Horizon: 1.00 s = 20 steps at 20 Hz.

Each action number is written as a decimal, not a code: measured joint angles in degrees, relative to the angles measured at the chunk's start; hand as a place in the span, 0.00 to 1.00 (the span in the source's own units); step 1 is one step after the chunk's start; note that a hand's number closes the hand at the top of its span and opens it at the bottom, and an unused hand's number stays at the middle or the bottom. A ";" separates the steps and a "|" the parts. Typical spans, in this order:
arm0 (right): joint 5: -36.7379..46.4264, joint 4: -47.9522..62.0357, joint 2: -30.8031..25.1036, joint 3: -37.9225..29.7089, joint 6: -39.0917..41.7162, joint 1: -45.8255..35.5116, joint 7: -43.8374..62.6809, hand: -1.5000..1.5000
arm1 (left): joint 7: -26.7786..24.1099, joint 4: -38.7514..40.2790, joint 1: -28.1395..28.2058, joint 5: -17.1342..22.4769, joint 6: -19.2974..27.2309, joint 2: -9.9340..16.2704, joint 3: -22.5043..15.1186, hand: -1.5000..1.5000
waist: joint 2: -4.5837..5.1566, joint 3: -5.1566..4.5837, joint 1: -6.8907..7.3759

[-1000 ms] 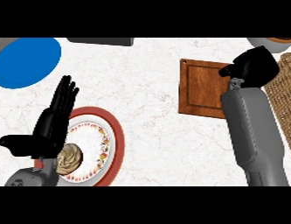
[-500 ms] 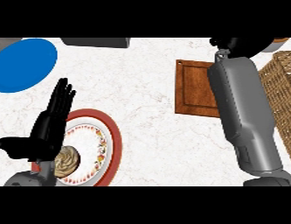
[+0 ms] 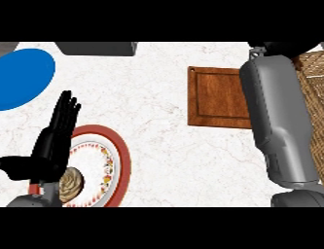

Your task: Pick the sweet potato from the cutting board and place it in the basket

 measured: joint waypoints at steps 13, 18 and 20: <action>2.35 -13.76 0.66 -4.90 3.45 10.18 -3.20 1.00 | 0.04 -0.74 1.55 -0.45 -0.41 0.01 1.24 0.50 | -0.40 0.05 -1.47; 0.53 -20.89 0.54 -5.33 6.22 15.94 -4.74 1.00 | 0.01 0.57 0.46 0.19 -1.21 0.01 2.78 0.50 | -0.39 0.04 -1.62; -0.29 -21.96 0.75 -5.98 6.85 18.07 -5.43 1.00 | 1.34 -0.67 0.17 -0.31 -0.78 -0.21 2.42 0.50 | -0.35 0.05 -1.47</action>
